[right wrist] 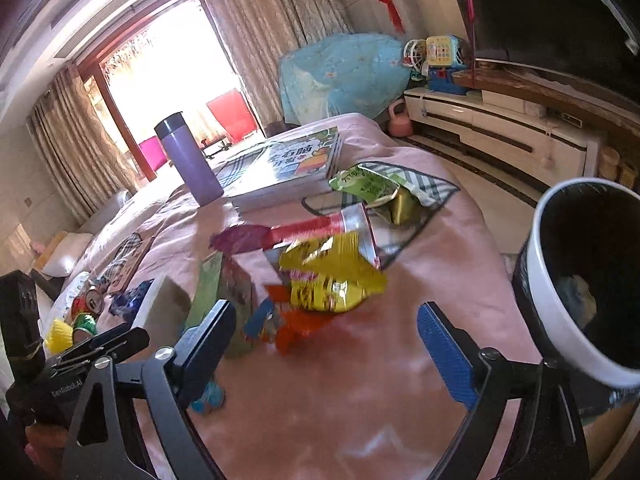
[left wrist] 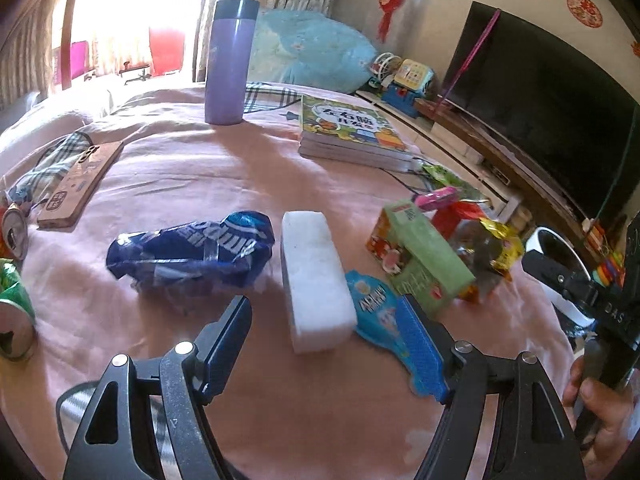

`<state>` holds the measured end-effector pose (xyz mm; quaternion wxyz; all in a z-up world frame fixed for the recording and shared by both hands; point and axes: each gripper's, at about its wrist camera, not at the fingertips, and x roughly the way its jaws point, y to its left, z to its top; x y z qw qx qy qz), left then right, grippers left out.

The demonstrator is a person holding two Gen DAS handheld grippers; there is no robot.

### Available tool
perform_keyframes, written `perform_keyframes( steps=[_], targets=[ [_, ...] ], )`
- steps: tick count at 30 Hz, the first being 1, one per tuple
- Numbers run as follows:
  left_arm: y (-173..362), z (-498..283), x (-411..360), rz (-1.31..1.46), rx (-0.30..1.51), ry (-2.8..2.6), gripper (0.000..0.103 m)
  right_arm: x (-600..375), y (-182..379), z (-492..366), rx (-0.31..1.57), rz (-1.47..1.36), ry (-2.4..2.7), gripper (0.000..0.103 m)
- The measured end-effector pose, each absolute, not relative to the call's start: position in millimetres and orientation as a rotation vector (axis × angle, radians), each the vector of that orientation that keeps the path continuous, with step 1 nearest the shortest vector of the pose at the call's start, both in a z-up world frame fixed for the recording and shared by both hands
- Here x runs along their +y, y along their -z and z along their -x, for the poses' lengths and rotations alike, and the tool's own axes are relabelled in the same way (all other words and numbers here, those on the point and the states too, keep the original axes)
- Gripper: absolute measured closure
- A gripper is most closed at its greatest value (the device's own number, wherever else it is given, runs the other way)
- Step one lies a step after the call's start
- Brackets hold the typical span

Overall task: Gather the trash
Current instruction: 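Grasp the white foam block with the left tool while the right tool grasps the yellow snack bag, then carry both items to the bin and open both tools to drop them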

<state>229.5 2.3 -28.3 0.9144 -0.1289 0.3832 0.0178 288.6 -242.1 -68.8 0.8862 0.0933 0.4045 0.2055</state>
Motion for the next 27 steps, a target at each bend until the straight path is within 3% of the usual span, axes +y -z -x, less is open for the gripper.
perform_keyframes(
  steps=[2, 6, 7, 13, 14, 27],
  targets=[
    [32.6, -237.3, 1.9, 0.262, 0.796, -0.036, 0.032, -239.3, 73.0, -296.7, 0.852, -0.186, -0.424, 0.022],
    [41.3, -250.7, 0.4, 0.254, 0.820, -0.017, 0.065, -236.2, 84.7, -311.2, 0.883, -0.182, -0.413, 0.040],
    [42.7, -251.5, 0.3, 0.251, 0.822, -0.014, 0.068, -235.8, 87.2, -312.9, 0.889, -0.181, -0.411, 0.046],
    [31.8, -240.9, -2.5, 0.226, 0.773, 0.005, 0.071, -240.1, 78.8, -301.2, 0.824, -0.183, -0.416, 0.050],
    [29.0, -238.3, -3.0, 0.225, 0.764, 0.009, 0.071, -242.5, 75.5, -298.2, 0.813, -0.190, -0.418, 0.056],
    [2.6, -217.0, -40.5, 0.191, 0.711, 0.181, 0.071, -282.0, 48.0, -263.6, 0.762, -0.248, -0.389, 0.059]
  ],
)
